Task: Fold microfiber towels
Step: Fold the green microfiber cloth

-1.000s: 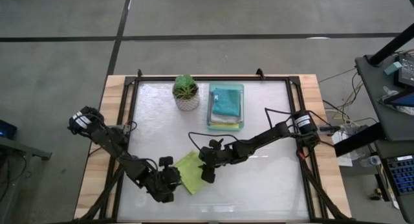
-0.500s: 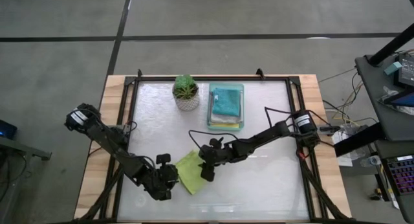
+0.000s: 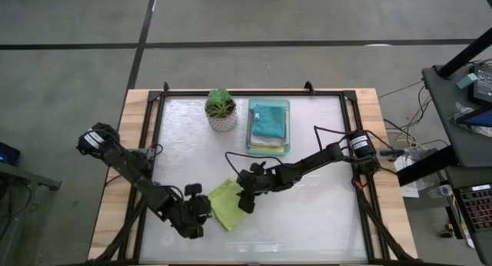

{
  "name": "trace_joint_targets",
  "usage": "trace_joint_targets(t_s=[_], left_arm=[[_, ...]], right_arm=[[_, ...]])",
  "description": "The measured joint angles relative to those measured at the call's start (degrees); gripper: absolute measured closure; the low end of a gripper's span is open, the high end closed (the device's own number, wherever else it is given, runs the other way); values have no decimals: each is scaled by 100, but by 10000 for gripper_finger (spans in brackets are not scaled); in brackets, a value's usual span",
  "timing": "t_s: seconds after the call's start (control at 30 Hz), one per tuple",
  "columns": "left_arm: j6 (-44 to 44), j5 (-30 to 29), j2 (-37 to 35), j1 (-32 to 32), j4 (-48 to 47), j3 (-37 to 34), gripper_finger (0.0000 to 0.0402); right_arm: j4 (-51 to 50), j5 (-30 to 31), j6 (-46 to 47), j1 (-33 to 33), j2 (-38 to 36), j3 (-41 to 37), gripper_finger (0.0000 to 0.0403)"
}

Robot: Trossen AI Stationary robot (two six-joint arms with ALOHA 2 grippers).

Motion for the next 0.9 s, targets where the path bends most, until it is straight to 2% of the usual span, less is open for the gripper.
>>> trace_joint_targets(t_s=[0.17,0.33,0.9], left_arm=[[-353,-4,86,-105,159,-118,281],[-335,-88,277,-78,756,-294,281],[-360,-110,629,4,926,-292,281]], right_arm=[[-157,4,62,0,22,-2,229],[-118,31,15,0,26,-37,229],[-84,142,69,-43,26,-15,229]])
